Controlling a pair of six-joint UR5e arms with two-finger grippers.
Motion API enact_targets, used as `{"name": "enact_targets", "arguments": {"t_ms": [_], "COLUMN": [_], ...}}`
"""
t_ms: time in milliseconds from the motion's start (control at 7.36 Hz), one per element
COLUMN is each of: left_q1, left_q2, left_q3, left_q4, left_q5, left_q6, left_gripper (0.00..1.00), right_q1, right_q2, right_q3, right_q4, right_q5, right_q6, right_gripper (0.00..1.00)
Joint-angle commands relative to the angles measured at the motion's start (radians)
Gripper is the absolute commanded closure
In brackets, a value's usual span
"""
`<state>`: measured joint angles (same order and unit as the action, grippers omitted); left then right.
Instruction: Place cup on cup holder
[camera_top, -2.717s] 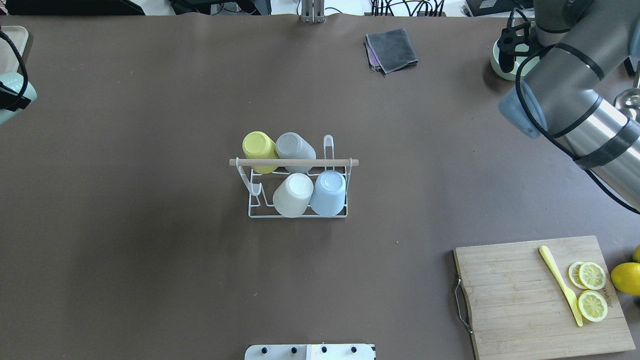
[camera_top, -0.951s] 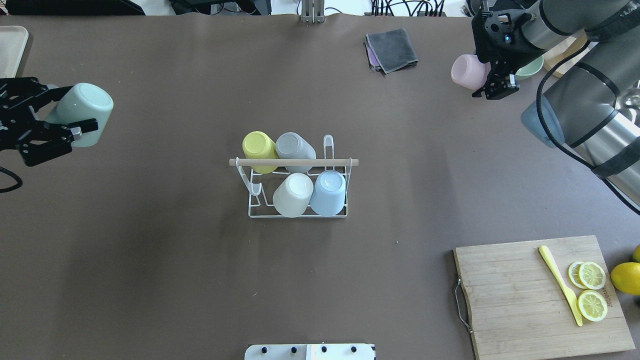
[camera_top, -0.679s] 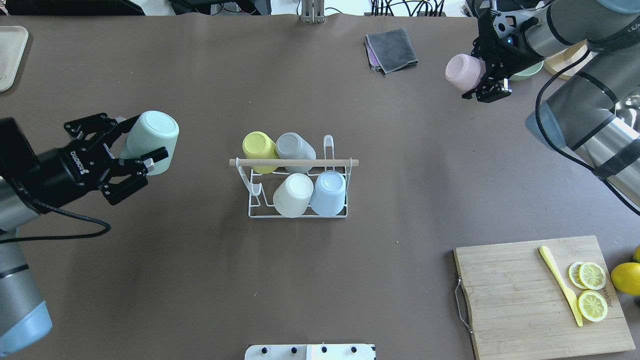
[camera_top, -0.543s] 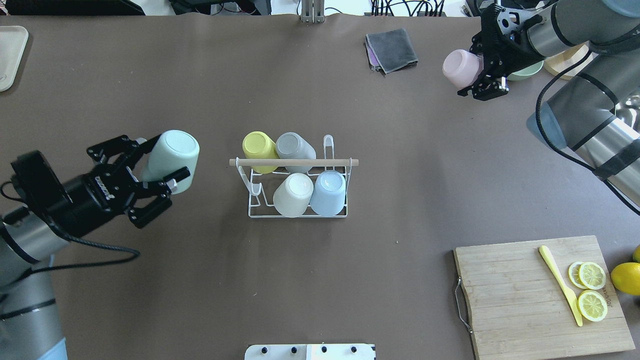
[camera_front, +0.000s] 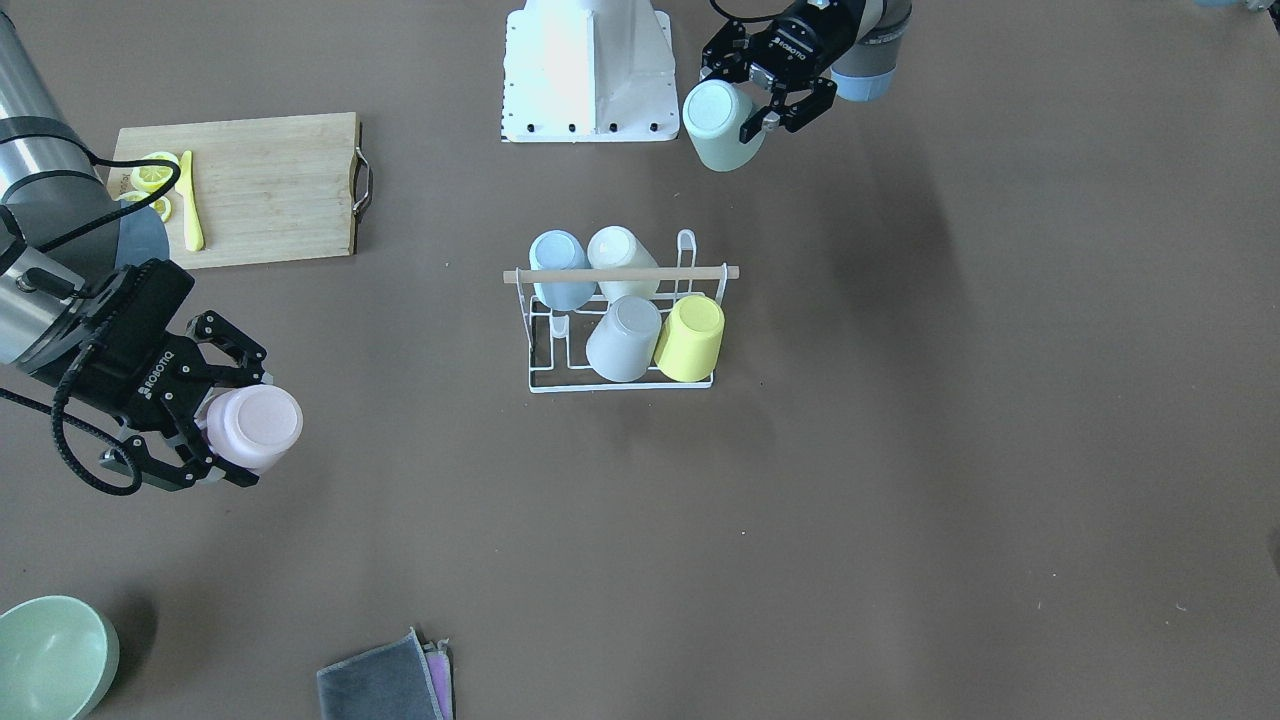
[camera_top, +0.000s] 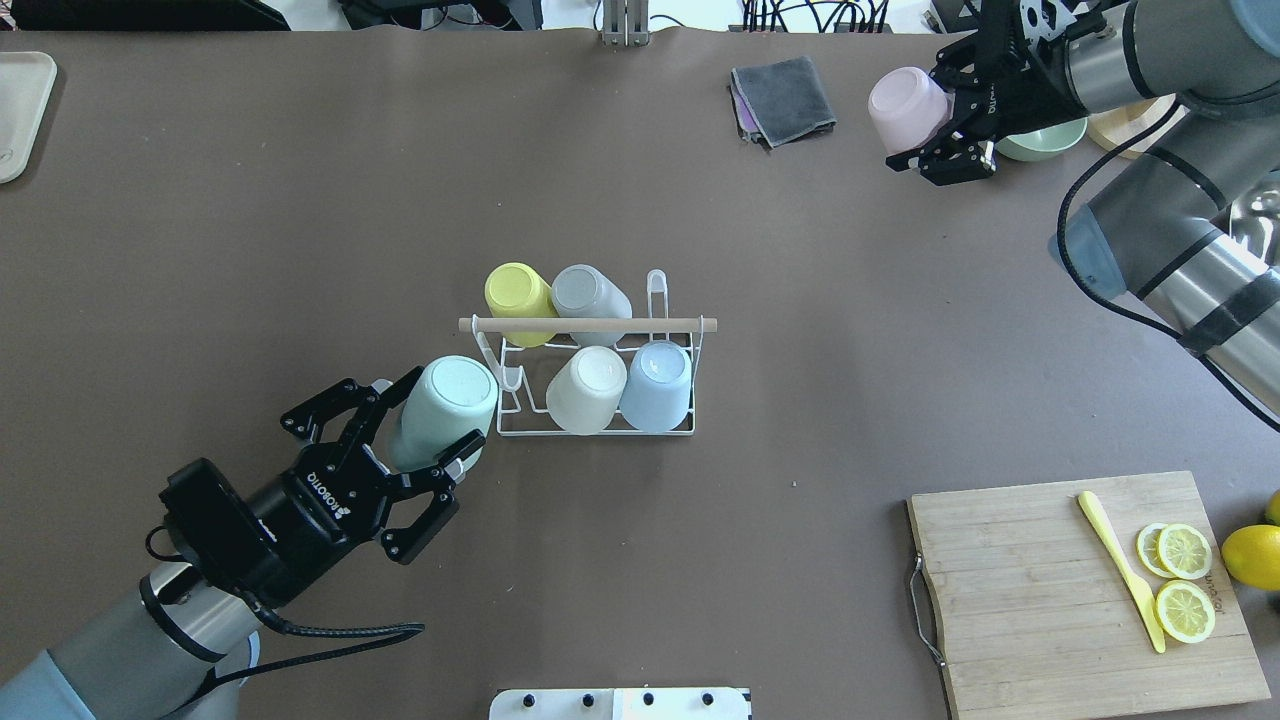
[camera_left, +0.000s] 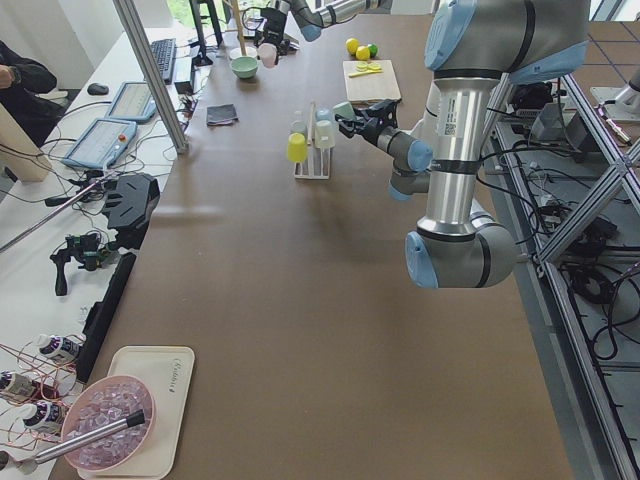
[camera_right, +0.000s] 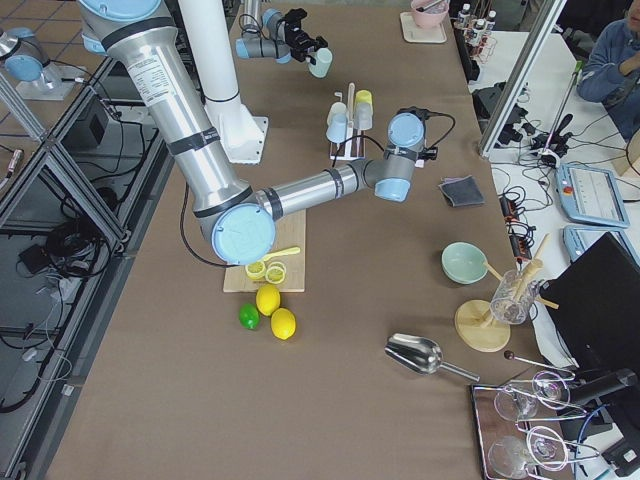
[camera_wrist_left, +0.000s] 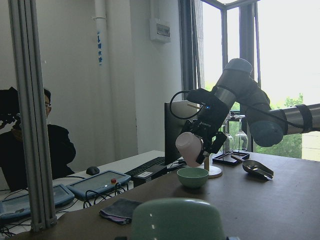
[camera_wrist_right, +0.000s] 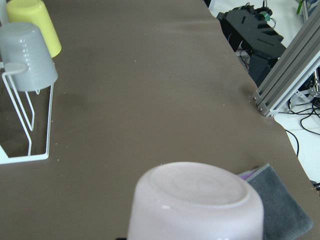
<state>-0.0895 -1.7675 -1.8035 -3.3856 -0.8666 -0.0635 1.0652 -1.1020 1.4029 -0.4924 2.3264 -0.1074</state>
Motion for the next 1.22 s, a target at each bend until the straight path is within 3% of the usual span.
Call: {"name": "enact_targets", "arguments": {"t_ms": [0, 408, 543, 679, 1087], "left_q1": [0.002, -0.009, -0.016, -0.035, -0.070], "left_q2": [-0.043, -0.052, -0.062, -0.091, -0.145], "left_q3": [0.072, 0.072, 0.073, 0.100, 0.166], "left_q4": [-0.041, -0.037, -0.034, -0.034, -0.035], "left_q5": [0.029, 0.031, 0.031, 0.031, 0.031], "left_q6": [0.013, 0.013, 0.013, 0.013, 0.013], "left_gripper": [1.00, 1.00, 1.00, 1.00, 1.00], "right_q1": [-0.004, -0.004, -0.013, -0.045, -0.233], "right_q2": [0.020, 0.019, 0.020, 0.017, 0.021], "right_q3": [-0.002, -0.004, -0.007, -0.012, -0.013], "right_q4": [0.093, 0.246, 0.338, 0.451, 0.610], "right_q5": [-0.028, -0.056, -0.103, -0.178, -0.428], "right_q6": [0.135, 0.254, 0.306, 0.412, 0.454], "right_gripper": [1.00, 1.00, 1.00, 1.00, 1.00]}}
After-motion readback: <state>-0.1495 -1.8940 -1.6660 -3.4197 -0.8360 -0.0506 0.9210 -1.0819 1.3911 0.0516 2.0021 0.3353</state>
